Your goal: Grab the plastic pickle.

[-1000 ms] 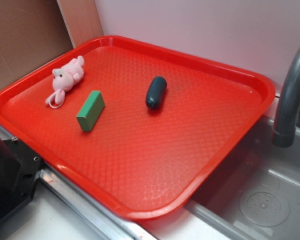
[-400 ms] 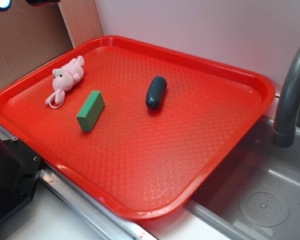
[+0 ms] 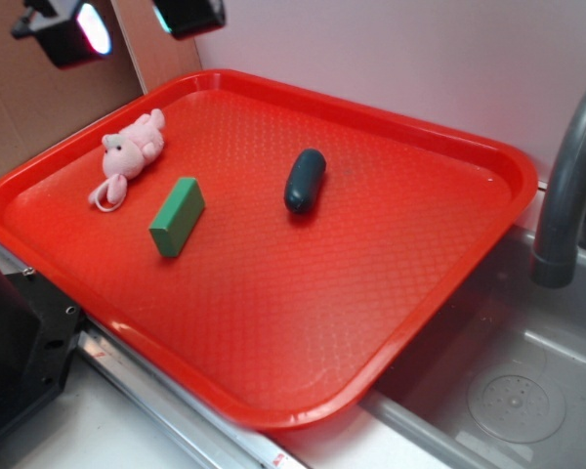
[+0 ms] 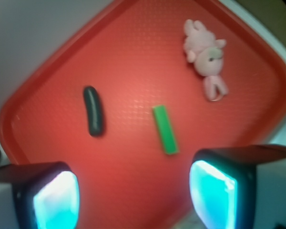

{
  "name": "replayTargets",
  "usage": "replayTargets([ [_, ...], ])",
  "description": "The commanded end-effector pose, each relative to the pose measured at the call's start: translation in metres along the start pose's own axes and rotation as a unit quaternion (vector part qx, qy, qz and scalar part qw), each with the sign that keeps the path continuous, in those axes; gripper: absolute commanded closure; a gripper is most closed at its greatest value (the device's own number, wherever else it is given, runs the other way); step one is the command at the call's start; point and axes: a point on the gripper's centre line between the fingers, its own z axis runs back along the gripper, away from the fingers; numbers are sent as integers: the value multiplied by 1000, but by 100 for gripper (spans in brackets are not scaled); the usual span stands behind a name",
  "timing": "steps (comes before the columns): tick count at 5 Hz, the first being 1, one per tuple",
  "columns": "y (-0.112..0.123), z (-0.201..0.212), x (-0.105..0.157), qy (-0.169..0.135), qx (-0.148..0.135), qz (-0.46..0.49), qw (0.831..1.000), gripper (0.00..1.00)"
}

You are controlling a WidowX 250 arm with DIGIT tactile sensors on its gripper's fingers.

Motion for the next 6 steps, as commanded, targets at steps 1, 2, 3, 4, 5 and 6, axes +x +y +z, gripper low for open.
replayTargets([
  [1,-30,-48,16,-25,1,4,1000,0],
  [2,-39,-73,22,-28,15,8,999,0],
  [3,-47,-108,28,-20,43,8,999,0],
  [4,-52,-136,30,-7,66,0,998,0],
  [5,-57,-153,27,-3,83,-18,996,0],
  [6,-57,-159,23,-2,94,-22,995,1],
])
